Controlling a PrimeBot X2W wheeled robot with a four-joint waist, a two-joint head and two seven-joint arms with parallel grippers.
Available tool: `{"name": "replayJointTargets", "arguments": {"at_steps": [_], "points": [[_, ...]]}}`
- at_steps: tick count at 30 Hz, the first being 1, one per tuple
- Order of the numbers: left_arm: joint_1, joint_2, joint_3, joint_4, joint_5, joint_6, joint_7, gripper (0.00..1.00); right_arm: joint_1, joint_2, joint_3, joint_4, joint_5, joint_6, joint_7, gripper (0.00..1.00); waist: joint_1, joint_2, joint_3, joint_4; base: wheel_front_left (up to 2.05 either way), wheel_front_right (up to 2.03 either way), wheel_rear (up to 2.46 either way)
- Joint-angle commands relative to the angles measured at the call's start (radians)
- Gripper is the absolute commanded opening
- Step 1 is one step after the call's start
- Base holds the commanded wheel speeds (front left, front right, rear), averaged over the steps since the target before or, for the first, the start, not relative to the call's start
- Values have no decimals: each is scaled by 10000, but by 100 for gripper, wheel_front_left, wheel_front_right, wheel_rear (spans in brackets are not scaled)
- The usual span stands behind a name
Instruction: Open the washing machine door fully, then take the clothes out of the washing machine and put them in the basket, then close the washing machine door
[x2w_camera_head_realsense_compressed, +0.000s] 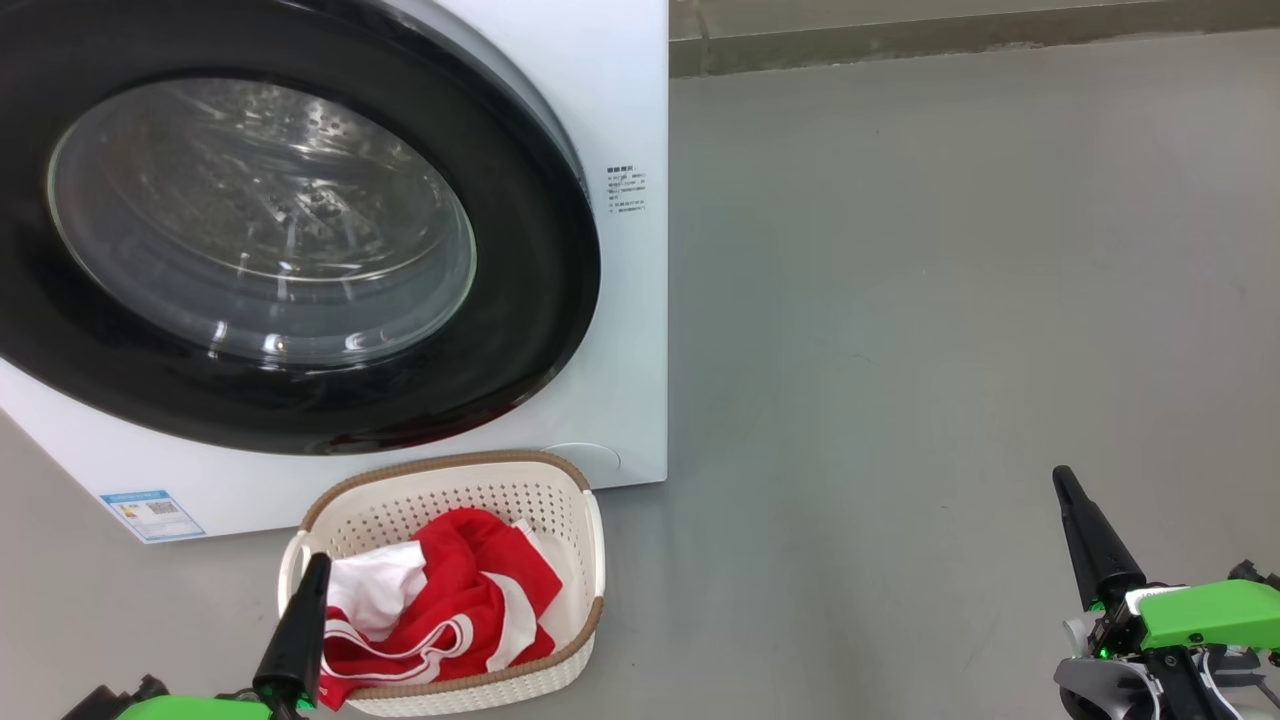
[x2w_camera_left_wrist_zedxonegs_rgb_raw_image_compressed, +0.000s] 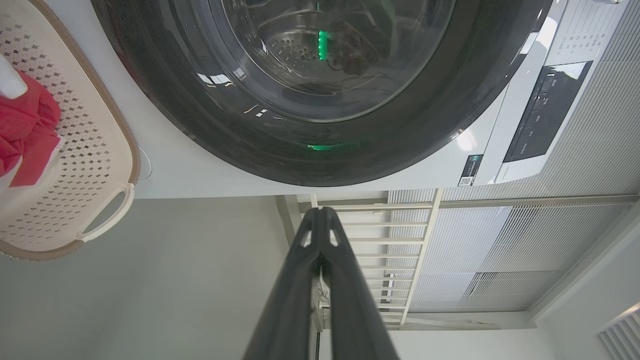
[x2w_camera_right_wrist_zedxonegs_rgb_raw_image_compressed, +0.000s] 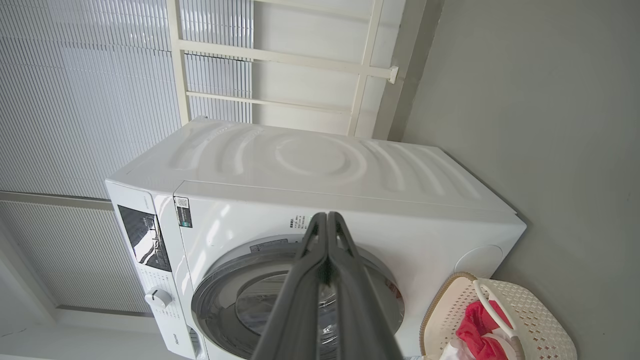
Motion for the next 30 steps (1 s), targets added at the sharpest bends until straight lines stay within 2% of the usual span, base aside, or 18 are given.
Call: {"name": "replayJointTargets", "arguments": {"at_steps": [1,30], "points": [[-416,101,360,-264,-67,-71,64,0,-421,-43,141,-305,7,-6,47,0,0,0,0,0,0,0,0],[-416,101,358,-265,-70,-71,62,0,-422,-33,125,-304,-6,-6,60,0,0,0,0,0,0,0,0]]}}
